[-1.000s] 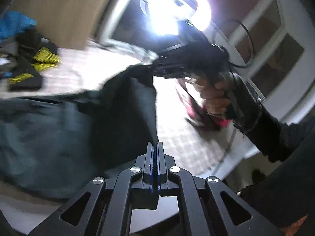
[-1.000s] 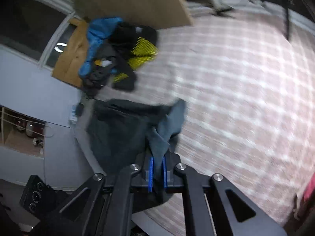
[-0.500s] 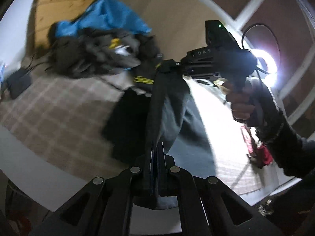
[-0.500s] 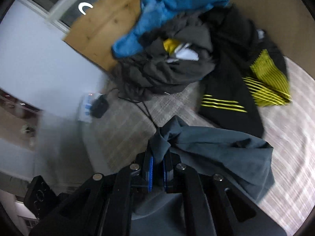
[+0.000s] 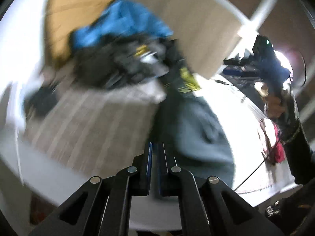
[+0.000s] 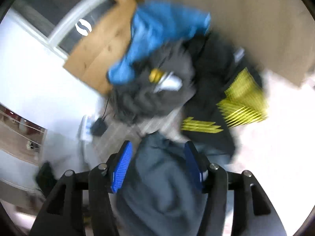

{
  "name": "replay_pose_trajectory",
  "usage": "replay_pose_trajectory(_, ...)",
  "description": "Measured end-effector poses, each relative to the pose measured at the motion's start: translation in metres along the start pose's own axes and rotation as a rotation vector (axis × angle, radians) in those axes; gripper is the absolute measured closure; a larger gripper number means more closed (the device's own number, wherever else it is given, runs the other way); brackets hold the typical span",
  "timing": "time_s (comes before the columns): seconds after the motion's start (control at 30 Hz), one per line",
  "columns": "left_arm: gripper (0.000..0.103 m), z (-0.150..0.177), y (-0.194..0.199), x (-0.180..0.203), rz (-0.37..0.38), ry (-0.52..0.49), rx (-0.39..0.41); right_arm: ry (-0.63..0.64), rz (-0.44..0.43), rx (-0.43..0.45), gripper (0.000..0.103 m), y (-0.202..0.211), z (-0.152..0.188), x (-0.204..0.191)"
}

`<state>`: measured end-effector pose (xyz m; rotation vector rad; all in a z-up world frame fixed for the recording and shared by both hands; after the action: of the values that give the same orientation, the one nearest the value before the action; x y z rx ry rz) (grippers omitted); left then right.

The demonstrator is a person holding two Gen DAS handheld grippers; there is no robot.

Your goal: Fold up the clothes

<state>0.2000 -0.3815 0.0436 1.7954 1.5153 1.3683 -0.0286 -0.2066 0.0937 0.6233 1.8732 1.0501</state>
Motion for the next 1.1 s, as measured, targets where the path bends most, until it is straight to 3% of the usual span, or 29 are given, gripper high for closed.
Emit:
replay_pose_trajectory(0.1,0.098,-0.031,-0.023,0.036,0.076,-0.133,-0.024,0.003,0.060,0.091,0.049,0.027,0.036,0.023)
replay_pose_trajectory(0.2,0.098,-0.045,-0.037,0.021,0.046,-0.121,-0.035,-0.060,-0.020,0.051,0.050,-0.011,0.061,0.042)
replay_pose_trajectory(0.23,0.093,-0.050,-0.041,0.017,0.036,-0.118,-0.039,-0.063,-0.039,0.050,0.050,-0.026,0.063,0.043)
replay_pose_trajectory(0.27,0.093,-0.054,-0.046,0.012,0.026,-0.114,-0.043,-0.055,-0.015,0.044,0.050,-0.040,0.062,0.046)
replay_pose_trajectory(0.33,0.102,-0.064,-0.055,0.002,0.006,-0.106,-0.051,-0.041,0.149,0.000,0.065,-0.071,0.060,0.059)
replay_pose_trajectory(0.37,0.102,-0.068,-0.059,-0.002,-0.004,-0.102,-0.054,-0.046,0.228,-0.026,0.085,-0.082,0.059,0.068)
replay_pose_trajectory(0.4,0.102,-0.073,-0.063,-0.007,-0.015,-0.098,-0.058,-0.058,0.267,-0.040,0.090,-0.080,0.057,0.078)
replay_pose_trajectory(0.53,0.102,-0.090,-0.079,-0.023,-0.047,-0.092,-0.070,0.068,0.231,0.012,0.084,-0.047,0.036,0.077)
replay_pose_trajectory(0.63,0.101,-0.088,-0.079,0.005,0.018,-0.190,-0.073,0.164,0.127,0.011,0.084,-0.050,0.016,0.056)
replay_pose_trajectory(0.7,0.094,-0.097,-0.101,0.014,0.039,-0.221,-0.109,0.135,0.154,0.023,0.085,-0.045,0.020,0.061)
replay_pose_trajectory(0.77,0.095,-0.112,-0.138,0.005,-0.006,-0.220,-0.155,0.105,0.181,0.034,0.085,-0.040,0.024,0.065)
replay_pose_trajectory(0.87,0.098,-0.135,-0.167,-0.029,-0.177,-0.180,-0.163,0.062,0.221,0.051,0.088,-0.033,0.030,0.072)
replay_pose_trajectory(0.97,0.101,-0.141,-0.139,-0.048,-0.153,-0.108,-0.119,0.018,0.260,0.068,0.088,-0.026,0.036,0.079)
replay_pose_trajectory(1.03,0.101,-0.128,-0.102,-0.035,-0.128,-0.154,-0.072,-0.009,0.285,0.081,0.088,-0.017,0.047,0.080)
replay_pose_trajectory(1.1,0.100,-0.107,-0.077,-0.015,-0.087,-0.213,-0.067,-0.053,0.236,0.075,0.086,0.001,0.098,0.069)
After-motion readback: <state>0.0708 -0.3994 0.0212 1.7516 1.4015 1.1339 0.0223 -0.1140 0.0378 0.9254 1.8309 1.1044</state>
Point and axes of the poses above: each gripper's, at about its wrist camera, not at the fingertips, and y roughly against the way its jaws point, x to its right, z to its underside, the point moved 5 cm from there along -y, roughly the way its jaws point, and after that the axes turned 11 degrees about -x, right-handed, at the moved point
